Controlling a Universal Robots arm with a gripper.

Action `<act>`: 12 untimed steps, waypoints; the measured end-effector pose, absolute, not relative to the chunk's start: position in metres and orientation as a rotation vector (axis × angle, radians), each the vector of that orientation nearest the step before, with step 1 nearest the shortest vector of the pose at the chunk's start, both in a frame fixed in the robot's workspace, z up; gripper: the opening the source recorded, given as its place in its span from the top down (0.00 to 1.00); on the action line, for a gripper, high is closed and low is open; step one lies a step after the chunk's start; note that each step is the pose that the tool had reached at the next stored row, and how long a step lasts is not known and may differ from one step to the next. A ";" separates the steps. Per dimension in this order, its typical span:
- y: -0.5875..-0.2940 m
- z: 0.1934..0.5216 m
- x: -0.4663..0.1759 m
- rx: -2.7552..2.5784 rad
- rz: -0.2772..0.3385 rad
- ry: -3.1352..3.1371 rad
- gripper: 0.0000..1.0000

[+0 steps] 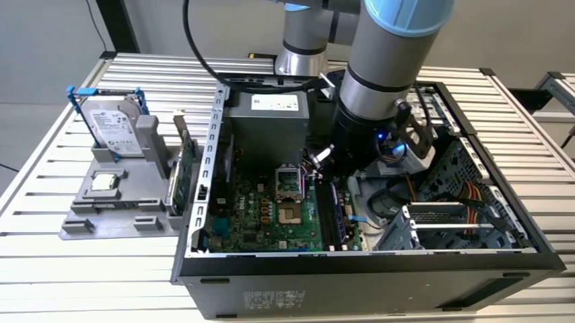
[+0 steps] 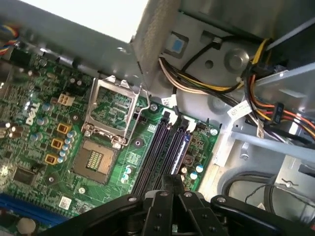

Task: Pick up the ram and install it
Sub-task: 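Press down the ram until it locks into place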

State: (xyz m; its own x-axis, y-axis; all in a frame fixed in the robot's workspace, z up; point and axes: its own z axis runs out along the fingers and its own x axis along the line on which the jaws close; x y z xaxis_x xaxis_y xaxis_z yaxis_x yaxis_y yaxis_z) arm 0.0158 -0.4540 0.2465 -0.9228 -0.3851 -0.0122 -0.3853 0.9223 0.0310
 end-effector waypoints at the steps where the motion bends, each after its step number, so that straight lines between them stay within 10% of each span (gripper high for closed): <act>1: -0.454 0.246 0.016 -0.639 0.051 3.070 1.00; 12: -0.454 0.246 0.018 -0.878 0.053 3.013 1.00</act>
